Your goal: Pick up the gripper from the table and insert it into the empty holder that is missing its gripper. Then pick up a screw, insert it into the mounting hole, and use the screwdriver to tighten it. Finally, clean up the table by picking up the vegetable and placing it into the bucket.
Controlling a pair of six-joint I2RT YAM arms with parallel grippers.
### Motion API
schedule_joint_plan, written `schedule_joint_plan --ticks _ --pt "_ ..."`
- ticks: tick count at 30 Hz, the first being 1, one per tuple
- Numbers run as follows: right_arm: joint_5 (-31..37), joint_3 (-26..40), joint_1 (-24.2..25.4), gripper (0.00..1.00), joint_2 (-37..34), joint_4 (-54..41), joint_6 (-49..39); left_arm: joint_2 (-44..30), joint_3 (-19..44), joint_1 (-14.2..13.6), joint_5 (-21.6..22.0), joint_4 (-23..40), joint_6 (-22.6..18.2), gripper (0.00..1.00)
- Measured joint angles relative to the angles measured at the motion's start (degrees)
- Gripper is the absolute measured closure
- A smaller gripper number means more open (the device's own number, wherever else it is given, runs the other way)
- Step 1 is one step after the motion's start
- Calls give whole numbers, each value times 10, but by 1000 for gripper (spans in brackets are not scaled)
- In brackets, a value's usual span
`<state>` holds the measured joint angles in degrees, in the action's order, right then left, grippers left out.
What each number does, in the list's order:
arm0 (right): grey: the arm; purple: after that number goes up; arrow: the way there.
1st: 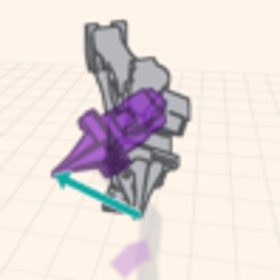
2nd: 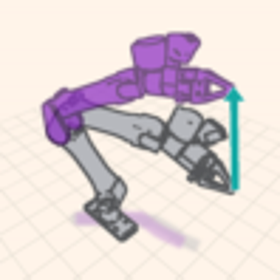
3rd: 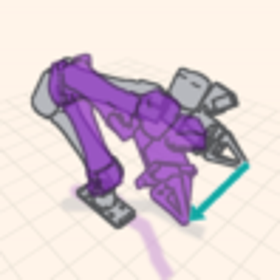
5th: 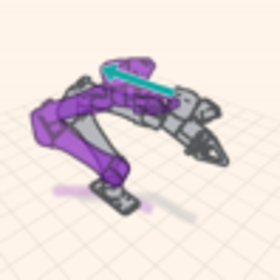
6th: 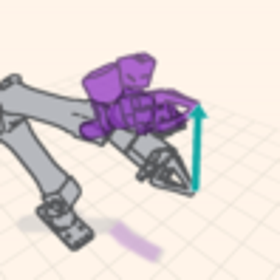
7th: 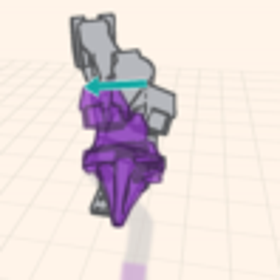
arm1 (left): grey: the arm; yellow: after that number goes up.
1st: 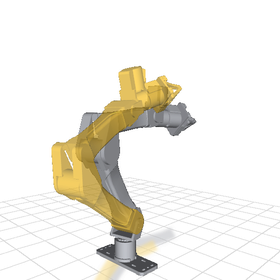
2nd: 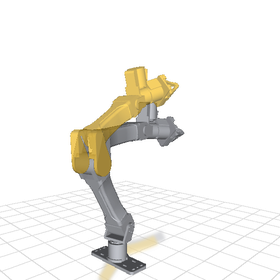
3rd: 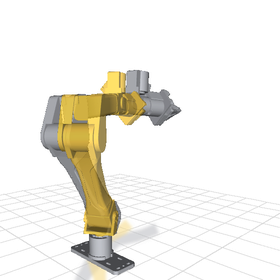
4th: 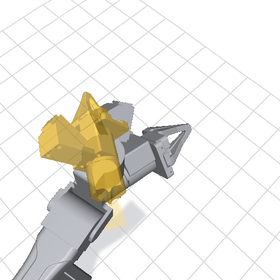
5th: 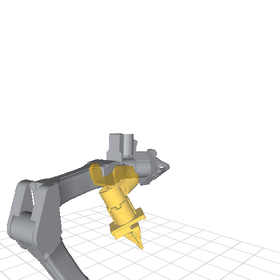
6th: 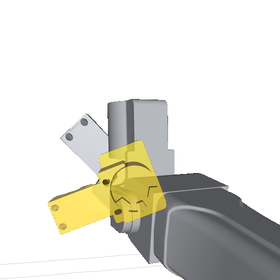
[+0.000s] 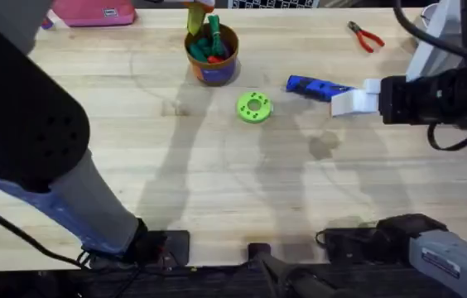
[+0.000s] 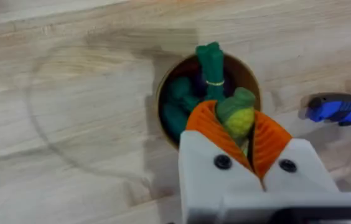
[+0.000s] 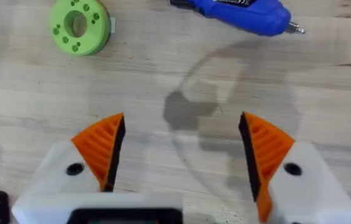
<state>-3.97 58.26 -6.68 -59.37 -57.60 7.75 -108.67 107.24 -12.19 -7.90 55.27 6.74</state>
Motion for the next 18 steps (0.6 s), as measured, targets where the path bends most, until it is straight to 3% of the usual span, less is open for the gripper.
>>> schedule_joint_plan --ticks 18 --pt "0 0 0 7 0 0 0 -29 -6 5 2 -15 13 967"
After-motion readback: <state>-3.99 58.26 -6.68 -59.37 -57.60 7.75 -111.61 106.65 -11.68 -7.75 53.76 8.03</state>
